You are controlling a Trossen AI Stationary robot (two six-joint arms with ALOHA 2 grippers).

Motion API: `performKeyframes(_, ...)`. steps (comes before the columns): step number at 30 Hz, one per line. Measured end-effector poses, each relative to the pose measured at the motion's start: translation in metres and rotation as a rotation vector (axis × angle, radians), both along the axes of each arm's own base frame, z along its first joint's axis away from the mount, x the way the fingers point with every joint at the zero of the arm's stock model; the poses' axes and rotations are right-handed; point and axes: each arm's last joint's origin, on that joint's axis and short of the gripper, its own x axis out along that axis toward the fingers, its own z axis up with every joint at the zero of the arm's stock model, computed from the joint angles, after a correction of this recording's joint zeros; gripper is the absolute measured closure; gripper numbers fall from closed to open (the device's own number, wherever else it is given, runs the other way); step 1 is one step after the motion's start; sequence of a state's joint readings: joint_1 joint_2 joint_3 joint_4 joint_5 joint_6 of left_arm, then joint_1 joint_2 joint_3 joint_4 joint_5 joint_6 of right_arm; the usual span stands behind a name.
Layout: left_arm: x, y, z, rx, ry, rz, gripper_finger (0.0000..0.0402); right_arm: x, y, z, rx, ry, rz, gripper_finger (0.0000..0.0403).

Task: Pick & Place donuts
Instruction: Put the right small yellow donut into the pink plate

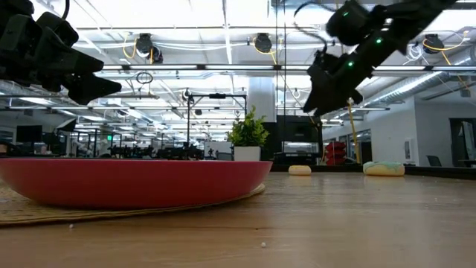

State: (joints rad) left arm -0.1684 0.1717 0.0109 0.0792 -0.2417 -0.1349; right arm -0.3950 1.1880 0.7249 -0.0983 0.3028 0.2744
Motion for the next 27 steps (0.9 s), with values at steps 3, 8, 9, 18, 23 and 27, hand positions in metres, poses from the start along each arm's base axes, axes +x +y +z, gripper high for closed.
performKeyframes(3,0.000,0.000,0.000,0.000,0.000,-0.001,0.0036,0.010,-0.018,0.005,0.084,0.039,0.026,0.0175)
performKeyframes(8,0.000,0.000,0.000,0.000,0.000,-0.005,0.0036,0.028,-0.037,-0.008,0.159,0.229,0.069,0.0166)
performKeyframes(9,0.000,0.000,0.000,0.000,0.000,-0.005,0.0036,0.031,-0.039,-0.011,0.167,0.262,0.075,0.0161)
performKeyframes(18,0.000,0.000,0.000,0.000,0.001,-0.005,0.0036,0.050,-0.057,-0.047,0.328,0.338,0.095,0.0113)
performKeyframes(23,0.000,0.000,0.000,0.000,0.000,-0.005,0.0036,0.054,-0.058,-0.061,0.348,0.372,0.099,0.0103)
performKeyframes(27,0.000,0.000,0.000,0.000,0.001,-0.005,0.0036,0.056,-0.059,-0.065,0.346,0.369,0.099,0.0106)
